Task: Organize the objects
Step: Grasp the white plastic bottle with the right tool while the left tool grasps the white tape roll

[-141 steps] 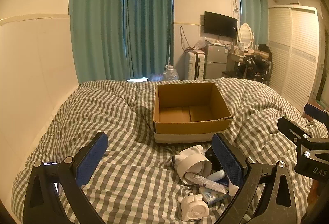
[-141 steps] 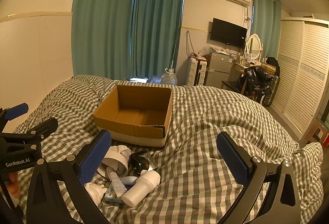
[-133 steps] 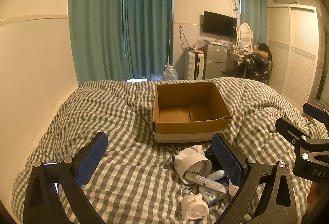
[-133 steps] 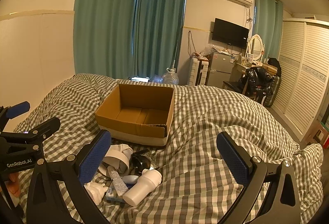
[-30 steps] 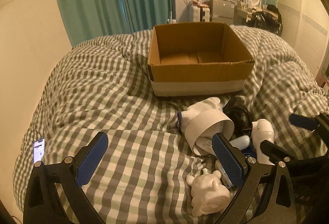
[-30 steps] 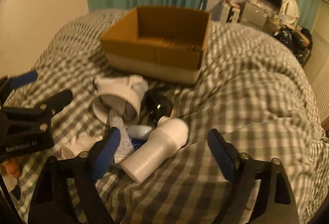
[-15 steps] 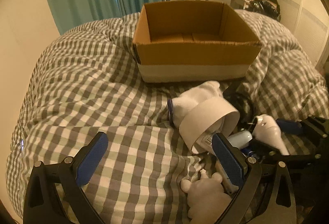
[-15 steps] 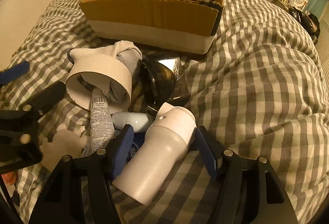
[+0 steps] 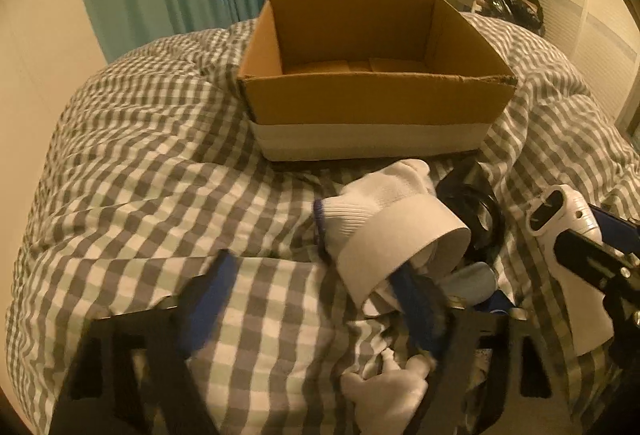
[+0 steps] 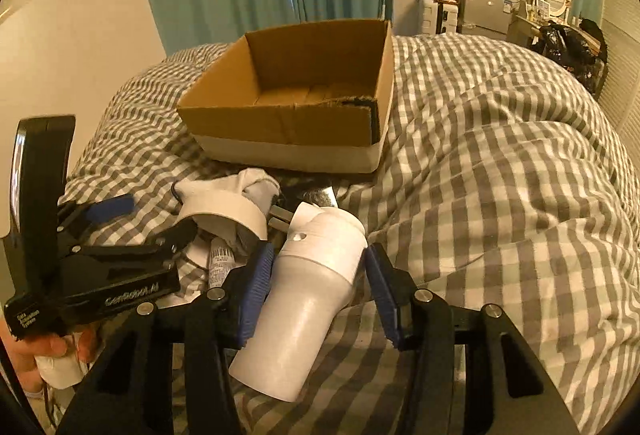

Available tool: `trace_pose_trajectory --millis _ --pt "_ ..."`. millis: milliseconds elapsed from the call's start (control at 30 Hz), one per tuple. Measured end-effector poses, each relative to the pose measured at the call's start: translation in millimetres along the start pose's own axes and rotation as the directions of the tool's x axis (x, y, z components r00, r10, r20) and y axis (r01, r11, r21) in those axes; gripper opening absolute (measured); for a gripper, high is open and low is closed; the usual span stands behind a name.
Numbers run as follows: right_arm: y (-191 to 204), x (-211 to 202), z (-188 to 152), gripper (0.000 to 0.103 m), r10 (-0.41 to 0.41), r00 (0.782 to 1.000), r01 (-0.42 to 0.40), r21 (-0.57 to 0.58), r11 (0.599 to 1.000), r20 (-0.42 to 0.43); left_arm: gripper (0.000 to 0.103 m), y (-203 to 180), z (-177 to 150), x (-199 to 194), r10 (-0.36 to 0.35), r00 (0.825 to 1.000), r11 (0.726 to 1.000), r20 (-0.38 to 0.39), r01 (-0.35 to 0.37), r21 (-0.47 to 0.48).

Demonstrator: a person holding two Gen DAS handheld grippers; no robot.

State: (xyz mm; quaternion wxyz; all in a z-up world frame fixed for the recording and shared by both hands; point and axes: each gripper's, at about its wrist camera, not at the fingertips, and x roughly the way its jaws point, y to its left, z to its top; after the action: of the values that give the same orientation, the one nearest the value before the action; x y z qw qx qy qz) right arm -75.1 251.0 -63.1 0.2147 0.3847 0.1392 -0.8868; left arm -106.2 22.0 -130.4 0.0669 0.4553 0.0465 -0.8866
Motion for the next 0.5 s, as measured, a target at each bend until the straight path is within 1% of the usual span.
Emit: trace_pose_trajectory --millis 33,100,200,233,267,300,500 --pt "1 2 3 0.048 0.003 1.0 -0.003 0.0 1.0 -0.004 0.058 -2 1 1 -0.006 1.0 1.0 -0.005 0.006 0.009" --pt "1 2 3 0.048 0.013 1.0 -0.013 0.002 1.0 -0.005 0.041 -6 1 5 -0.017 1.0 1.0 -0.02 0.018 0.026" --pt "0 3 4 0.048 0.019 1.0 -0.019 0.005 1.0 -0.009 0.025 -9 2 6 -0.031 0.999 0.999 -0.02 0.032 0.044" --pt "0 4 3 0.048 0.019 1.0 -0.019 0.006 1.0 -0.011 0.022 -10 2 4 -0.032 0.999 0.998 -0.015 0.032 0.05" --pt "1 3 3 0.048 0.019 1.0 -0.019 0.005 1.0 -0.01 0.017 -12 3 3 -0.03 1.0 0.998 -0.009 0.03 0.057" --pt "1 4 3 0.048 0.016 1.0 -0.016 0.003 1.0 -0.008 0.015 -12 2 2 -0.025 1.0 0.998 -0.003 0.025 0.058" --pt "3 -3 3 0.048 0.01 1.0 -0.01 0.0 1.0 0.013 0.013 -2 5 -14 -0.007 0.999 1.0 0.048 0.006 0.016"
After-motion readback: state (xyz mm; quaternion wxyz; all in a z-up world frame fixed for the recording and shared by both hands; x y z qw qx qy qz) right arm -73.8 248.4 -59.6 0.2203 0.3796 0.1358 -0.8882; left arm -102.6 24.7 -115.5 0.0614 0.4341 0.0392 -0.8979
